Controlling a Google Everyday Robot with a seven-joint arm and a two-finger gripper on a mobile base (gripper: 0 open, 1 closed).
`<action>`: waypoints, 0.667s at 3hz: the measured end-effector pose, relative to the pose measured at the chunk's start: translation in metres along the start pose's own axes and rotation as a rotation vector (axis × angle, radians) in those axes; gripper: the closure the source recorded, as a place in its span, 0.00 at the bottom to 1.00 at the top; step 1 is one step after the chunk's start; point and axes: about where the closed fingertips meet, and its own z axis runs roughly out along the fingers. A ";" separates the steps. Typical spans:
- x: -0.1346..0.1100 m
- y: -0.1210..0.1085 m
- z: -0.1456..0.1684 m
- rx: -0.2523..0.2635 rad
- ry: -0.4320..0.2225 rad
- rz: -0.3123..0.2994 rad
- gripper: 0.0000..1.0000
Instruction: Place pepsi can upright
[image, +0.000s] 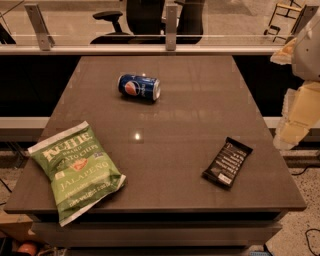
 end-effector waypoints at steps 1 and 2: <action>-0.003 -0.001 -0.003 0.012 -0.002 0.011 0.00; -0.016 -0.005 -0.012 0.011 -0.014 0.044 0.00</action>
Offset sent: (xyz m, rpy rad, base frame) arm 0.0093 0.0238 0.0276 0.0526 0.0218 -0.0793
